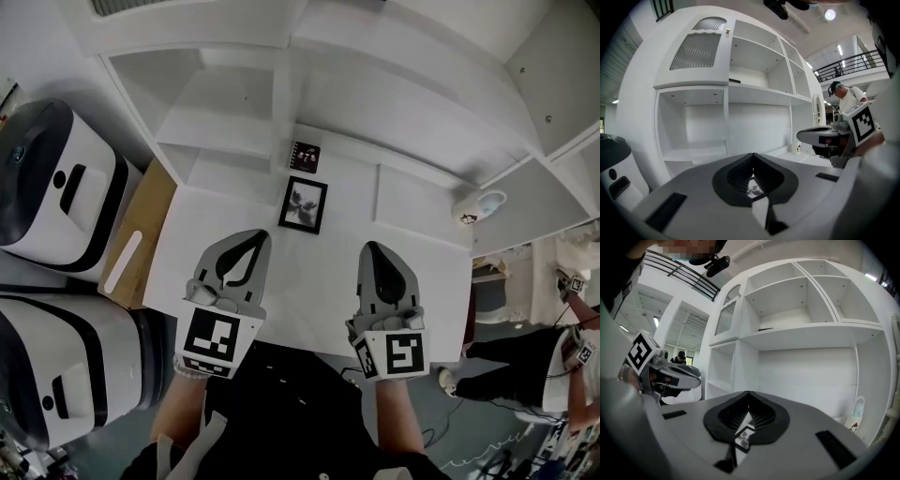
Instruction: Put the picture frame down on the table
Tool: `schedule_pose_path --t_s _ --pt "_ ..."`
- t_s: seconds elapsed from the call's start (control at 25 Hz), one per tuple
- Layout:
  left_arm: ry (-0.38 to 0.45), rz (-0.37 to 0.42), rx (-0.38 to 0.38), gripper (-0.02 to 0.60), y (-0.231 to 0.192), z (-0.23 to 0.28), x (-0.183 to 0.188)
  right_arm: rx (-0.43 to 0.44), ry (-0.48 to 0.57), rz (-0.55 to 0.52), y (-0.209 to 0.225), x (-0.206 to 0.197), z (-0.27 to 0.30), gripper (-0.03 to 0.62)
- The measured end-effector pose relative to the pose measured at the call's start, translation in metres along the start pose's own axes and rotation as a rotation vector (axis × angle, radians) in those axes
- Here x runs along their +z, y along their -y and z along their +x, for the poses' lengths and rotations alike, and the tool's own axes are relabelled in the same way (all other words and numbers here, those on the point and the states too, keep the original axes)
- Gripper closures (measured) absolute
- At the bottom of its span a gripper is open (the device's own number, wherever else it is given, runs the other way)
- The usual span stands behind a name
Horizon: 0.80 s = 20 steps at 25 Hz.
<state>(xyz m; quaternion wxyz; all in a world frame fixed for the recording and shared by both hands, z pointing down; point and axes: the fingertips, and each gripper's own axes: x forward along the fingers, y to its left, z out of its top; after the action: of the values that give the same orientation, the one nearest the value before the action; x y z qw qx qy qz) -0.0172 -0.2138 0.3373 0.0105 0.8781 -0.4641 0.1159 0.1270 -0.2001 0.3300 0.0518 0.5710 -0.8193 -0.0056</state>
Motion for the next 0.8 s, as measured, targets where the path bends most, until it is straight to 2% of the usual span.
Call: schedule_pose_path --t_s 0.2,0.8 --pt "0.025 -0.025 -0.008 0.58 0.004 -0.005 0.014 0.001 0.026 0.04 0.001 0.012 -0.007 0.592" --pt "0.032 -0.043 -0.024 0.58 0.014 -0.009 0.022 0.003 0.026 0.021 -0.001 0.016 -0.012 0.592"
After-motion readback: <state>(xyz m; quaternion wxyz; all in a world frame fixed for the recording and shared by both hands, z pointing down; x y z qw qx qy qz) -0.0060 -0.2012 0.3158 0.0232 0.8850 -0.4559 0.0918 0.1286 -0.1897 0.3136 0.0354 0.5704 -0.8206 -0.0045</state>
